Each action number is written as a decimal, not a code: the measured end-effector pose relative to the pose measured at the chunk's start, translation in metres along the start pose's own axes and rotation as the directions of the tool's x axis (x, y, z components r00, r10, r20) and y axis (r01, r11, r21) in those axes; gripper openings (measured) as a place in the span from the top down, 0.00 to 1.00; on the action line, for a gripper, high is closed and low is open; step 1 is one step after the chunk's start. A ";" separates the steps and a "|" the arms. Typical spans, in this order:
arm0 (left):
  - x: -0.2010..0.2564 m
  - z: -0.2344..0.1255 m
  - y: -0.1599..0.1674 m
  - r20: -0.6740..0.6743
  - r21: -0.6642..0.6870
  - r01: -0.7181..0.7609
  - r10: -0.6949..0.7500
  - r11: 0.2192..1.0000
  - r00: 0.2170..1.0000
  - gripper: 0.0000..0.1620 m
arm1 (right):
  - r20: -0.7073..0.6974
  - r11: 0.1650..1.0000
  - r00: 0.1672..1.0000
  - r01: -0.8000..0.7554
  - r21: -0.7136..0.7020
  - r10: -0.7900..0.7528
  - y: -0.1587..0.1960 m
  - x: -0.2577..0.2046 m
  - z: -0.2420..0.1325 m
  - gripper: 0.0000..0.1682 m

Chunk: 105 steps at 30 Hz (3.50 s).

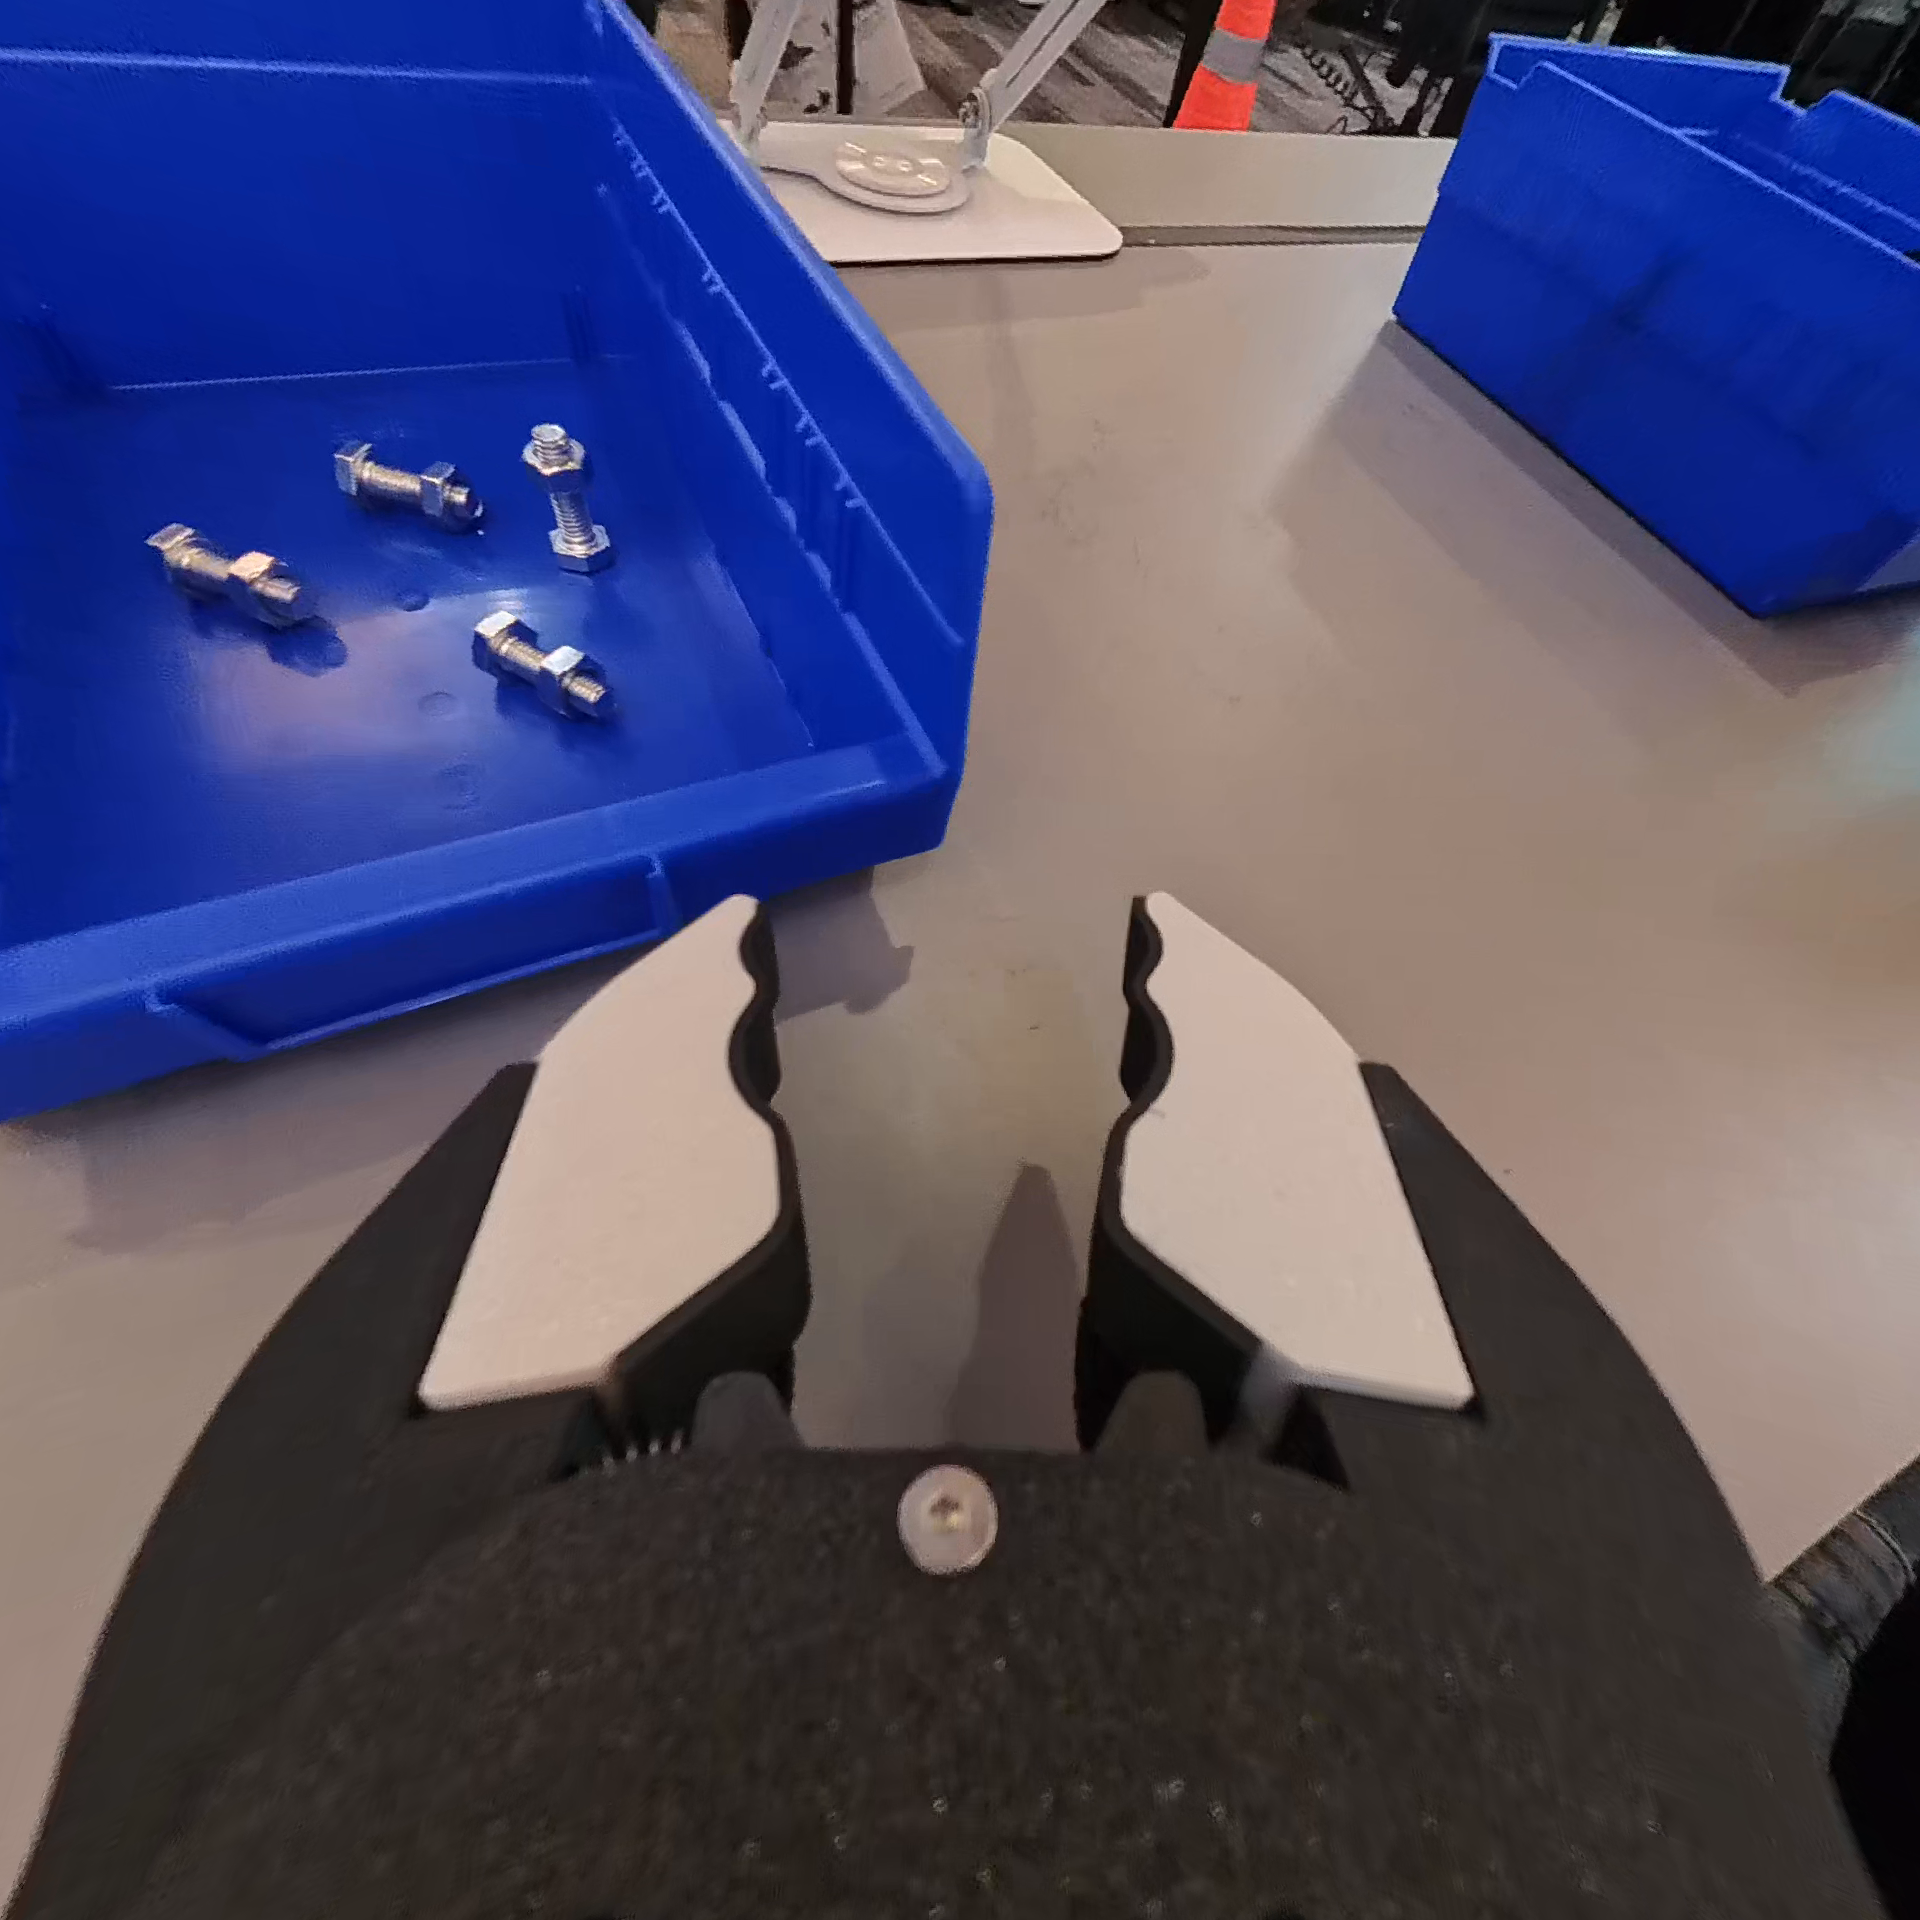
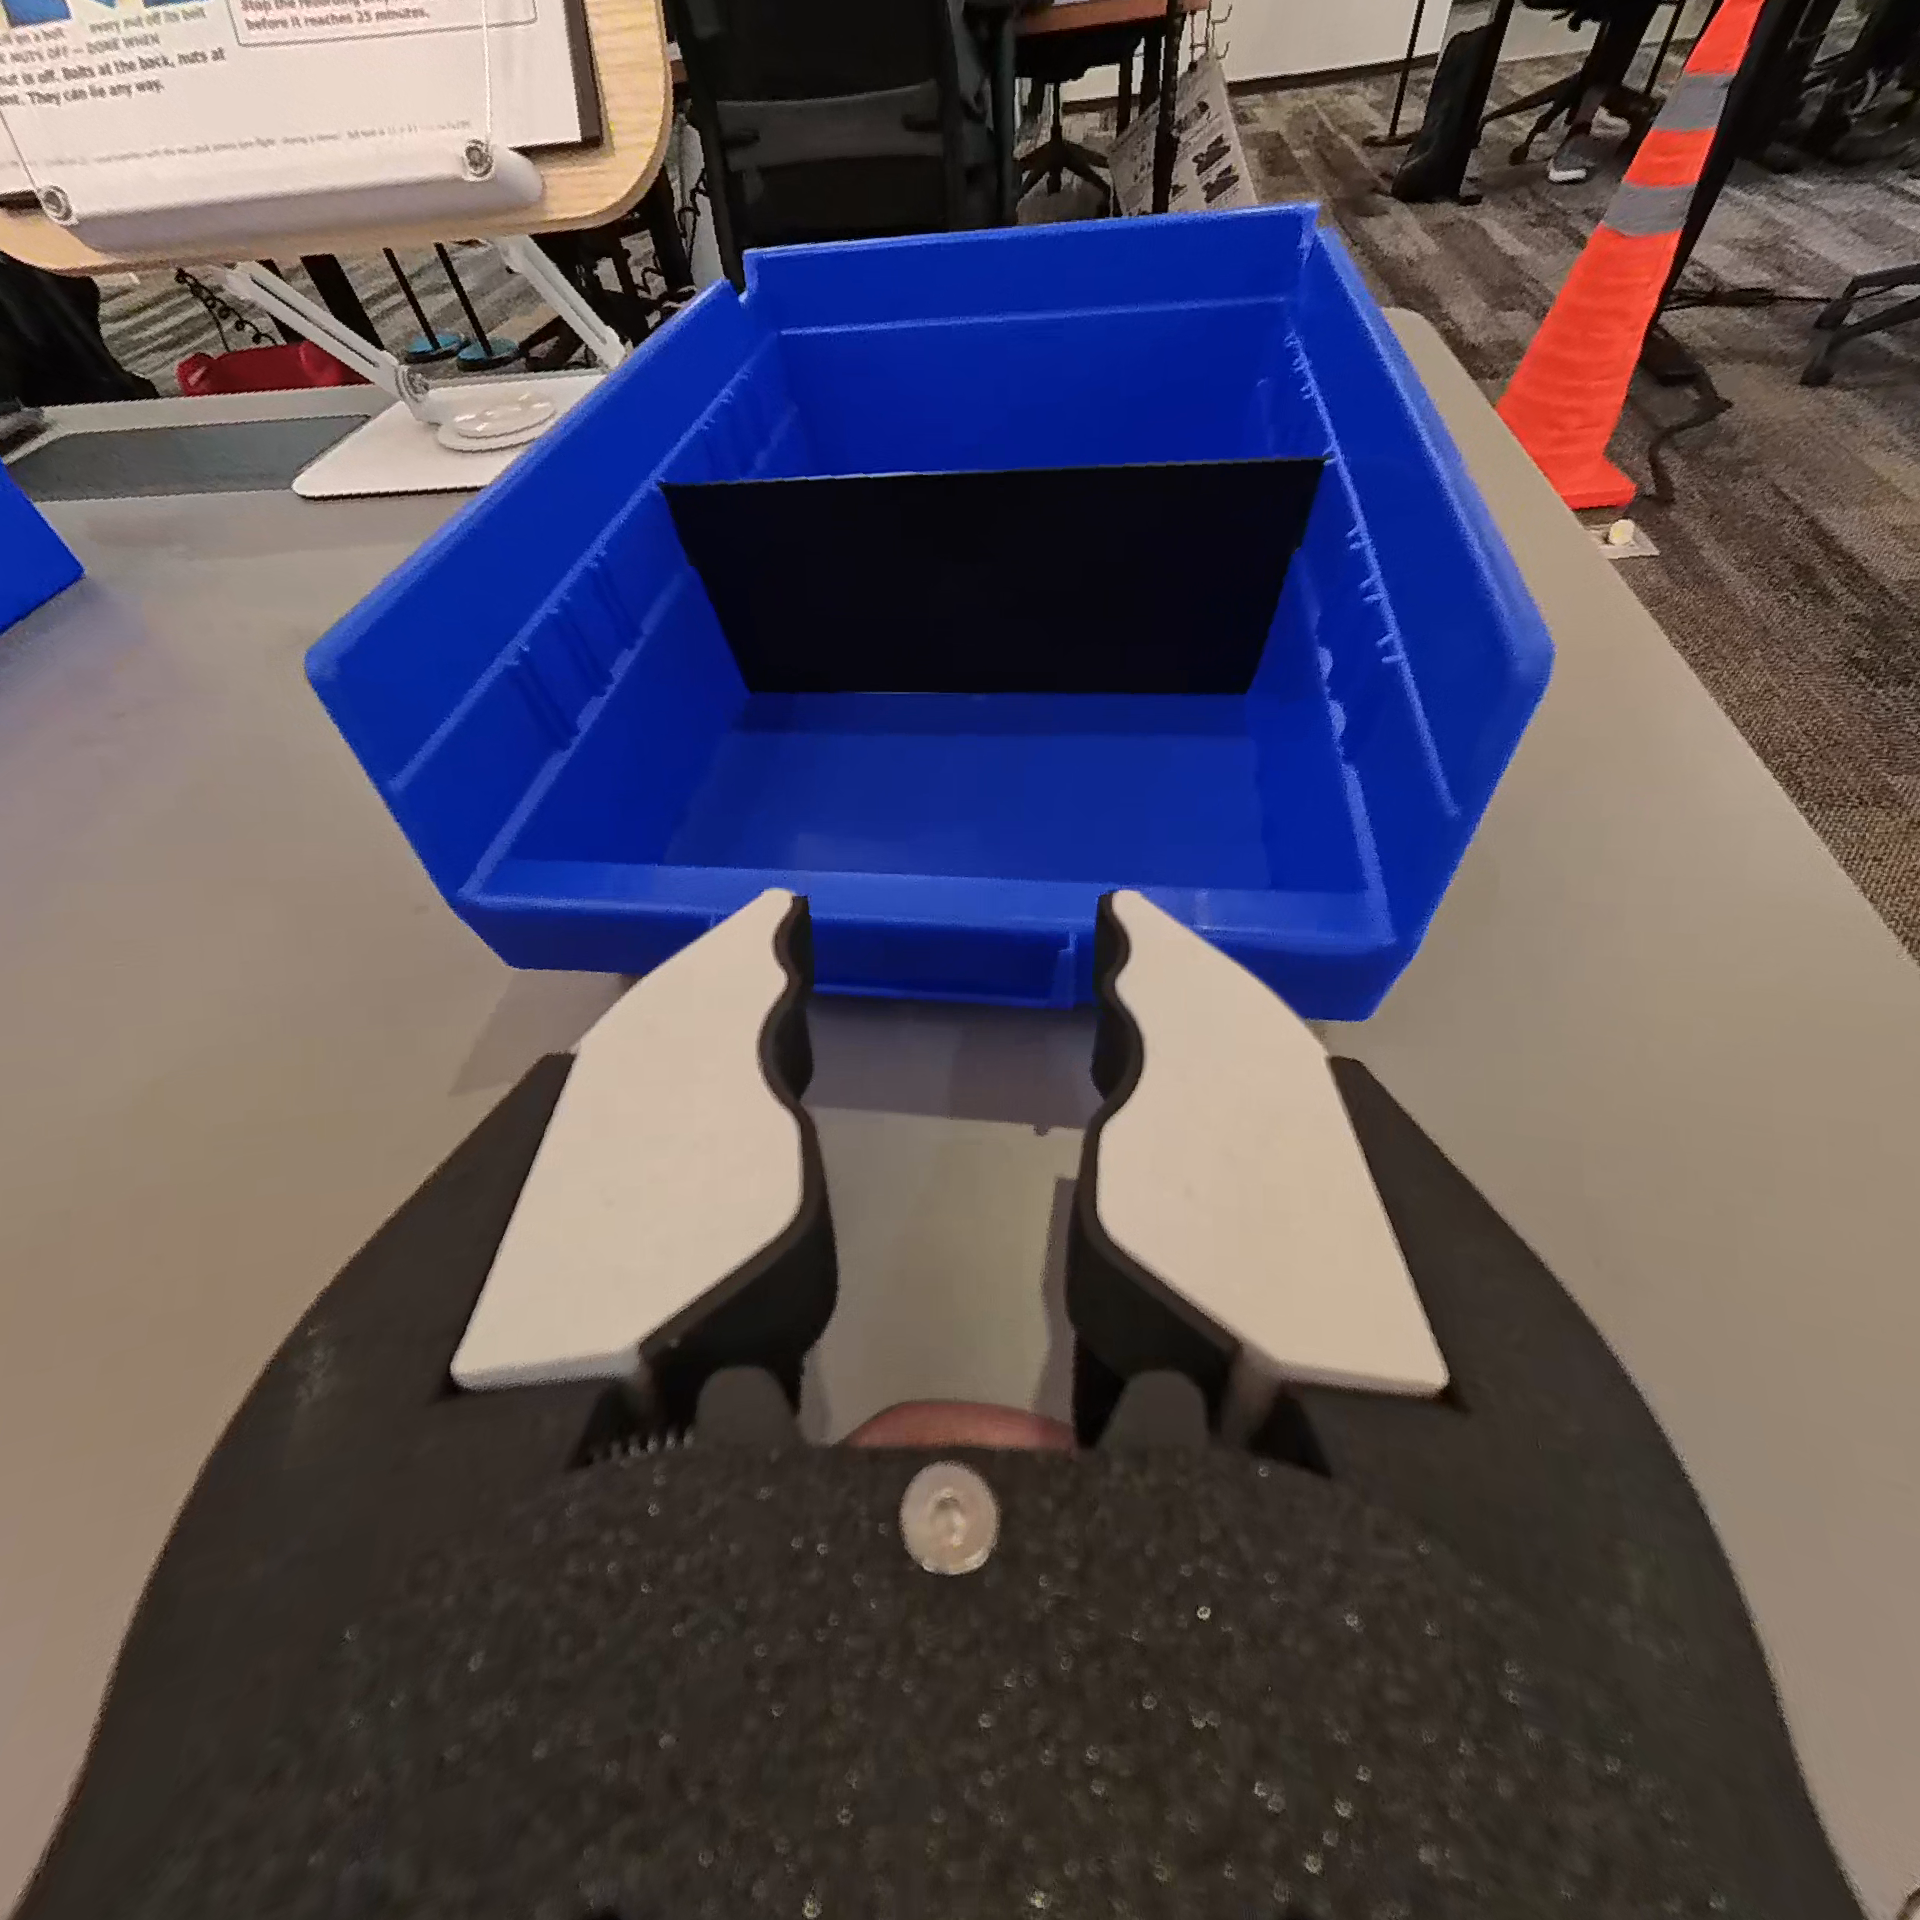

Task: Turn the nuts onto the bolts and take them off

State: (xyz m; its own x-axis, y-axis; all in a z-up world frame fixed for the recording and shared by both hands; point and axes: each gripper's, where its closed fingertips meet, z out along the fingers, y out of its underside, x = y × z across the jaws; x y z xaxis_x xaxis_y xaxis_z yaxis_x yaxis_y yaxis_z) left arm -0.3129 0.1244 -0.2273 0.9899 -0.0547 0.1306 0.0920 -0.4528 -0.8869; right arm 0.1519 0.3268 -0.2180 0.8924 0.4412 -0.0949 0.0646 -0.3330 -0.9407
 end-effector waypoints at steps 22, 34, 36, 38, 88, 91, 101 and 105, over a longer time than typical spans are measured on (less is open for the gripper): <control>-0.165 0.066 -0.065 -0.181 -0.762 -0.419 0.460 0.493 0.870 0.58 | 0.066 0.999 0.997 -0.043 -0.010 0.043 0.002 -0.008 -0.003 0.74; -0.195 0.111 -0.026 -0.117 -0.912 -0.227 0.315 0.341 0.942 0.68 | 0.071 0.998 0.996 -0.053 -0.018 0.054 0.003 -0.002 -0.004 0.74; -0.195 0.111 -0.025 -0.117 -0.915 -0.224 0.311 0.336 0.943 0.75 | 0.078 0.998 0.996 -0.051 -0.022 0.052 0.004 -0.003 -0.003 0.75; -0.195 0.108 -0.024 -0.144 -0.916 -0.247 0.318 0.315 0.937 0.75 | 0.082 0.999 0.996 -0.043 -0.025 0.045 0.004 -0.004 -0.002 0.75; 0.192 0.028 -0.097 -0.781 0.180 -0.397 0.376 0.900 0.499 0.70 | 0.865 0.858 0.376 0.502 0.112 -0.333 -0.045 -0.290 0.003 0.89; 0.192 0.037 -0.090 -0.767 0.179 -0.424 0.396 0.888 0.505 0.71 | 0.822 0.768 0.325 0.611 0.194 -0.466 -0.038 -0.292 0.000 0.89; 0.200 0.035 -0.062 -0.707 0.287 -0.603 0.589 0.745 0.391 0.77 | 0.897 0.710 0.172 0.677 0.192 -0.407 -0.009 -0.307 -0.021 0.89; 0.205 0.029 -0.060 -0.704 0.327 -0.610 0.616 0.722 0.352 0.80 | 0.918 0.711 0.147 0.681 0.175 -0.367 -0.003 -0.308 -0.026 0.89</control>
State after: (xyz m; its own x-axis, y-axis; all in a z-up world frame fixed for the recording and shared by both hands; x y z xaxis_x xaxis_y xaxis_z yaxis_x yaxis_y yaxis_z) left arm -0.1125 0.1664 -0.1598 0.3291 -0.9253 -0.1885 -0.5026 -0.0027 -0.8645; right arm -0.1120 0.1703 -0.1771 -0.3029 0.9525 0.0323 0.5753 0.2098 -0.7905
